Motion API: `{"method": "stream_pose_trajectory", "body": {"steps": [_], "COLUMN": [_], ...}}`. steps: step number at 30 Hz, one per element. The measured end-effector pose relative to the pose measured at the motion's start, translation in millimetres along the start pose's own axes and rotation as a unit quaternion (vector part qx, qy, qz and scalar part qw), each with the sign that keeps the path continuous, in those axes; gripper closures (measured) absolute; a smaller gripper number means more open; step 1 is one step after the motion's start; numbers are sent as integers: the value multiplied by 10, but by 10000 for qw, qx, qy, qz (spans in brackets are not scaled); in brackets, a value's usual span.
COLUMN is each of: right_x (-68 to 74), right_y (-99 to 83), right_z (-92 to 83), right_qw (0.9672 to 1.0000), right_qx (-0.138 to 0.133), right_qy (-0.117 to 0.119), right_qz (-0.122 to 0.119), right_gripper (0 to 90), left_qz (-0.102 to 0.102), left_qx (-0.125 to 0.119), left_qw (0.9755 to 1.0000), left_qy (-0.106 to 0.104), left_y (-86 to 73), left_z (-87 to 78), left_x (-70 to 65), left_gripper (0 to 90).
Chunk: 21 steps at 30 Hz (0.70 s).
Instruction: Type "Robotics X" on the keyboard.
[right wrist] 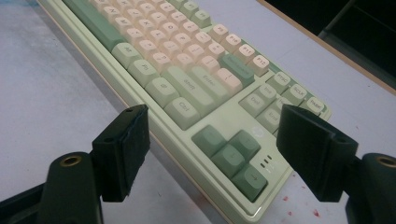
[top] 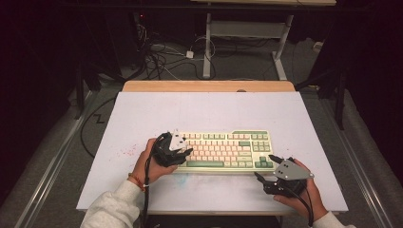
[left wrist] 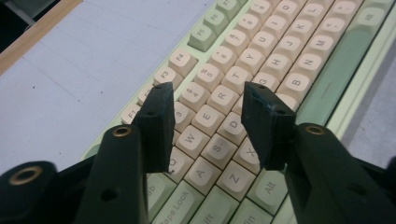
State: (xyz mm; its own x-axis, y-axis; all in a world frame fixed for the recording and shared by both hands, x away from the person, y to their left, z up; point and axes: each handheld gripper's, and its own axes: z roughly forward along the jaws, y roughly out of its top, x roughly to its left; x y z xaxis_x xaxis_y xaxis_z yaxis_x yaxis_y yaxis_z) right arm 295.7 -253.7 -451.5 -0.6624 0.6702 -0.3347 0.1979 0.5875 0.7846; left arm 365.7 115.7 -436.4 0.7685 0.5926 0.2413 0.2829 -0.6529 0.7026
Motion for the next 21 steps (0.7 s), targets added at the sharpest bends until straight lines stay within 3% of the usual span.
{"method": "stream_pose_trajectory", "body": {"steps": [11, 21], "right_x": [-5, -9], "right_y": [3, 5], "right_z": [-3, -8], "right_qw": [10000, 10000], "right_qx": [-5, -13], "right_qy": [-5, -10], "right_qz": [9, 23], "right_gripper": [259, 259], "left_qz": [39, 67], "left_qx": [-200, -343], "left_qw": [9997, 9992], "left_qy": [111, 176], "left_y": [10, -10], "left_z": [-57, -131], "left_x": [-45, -60], "left_gripper": [283, 215]}}
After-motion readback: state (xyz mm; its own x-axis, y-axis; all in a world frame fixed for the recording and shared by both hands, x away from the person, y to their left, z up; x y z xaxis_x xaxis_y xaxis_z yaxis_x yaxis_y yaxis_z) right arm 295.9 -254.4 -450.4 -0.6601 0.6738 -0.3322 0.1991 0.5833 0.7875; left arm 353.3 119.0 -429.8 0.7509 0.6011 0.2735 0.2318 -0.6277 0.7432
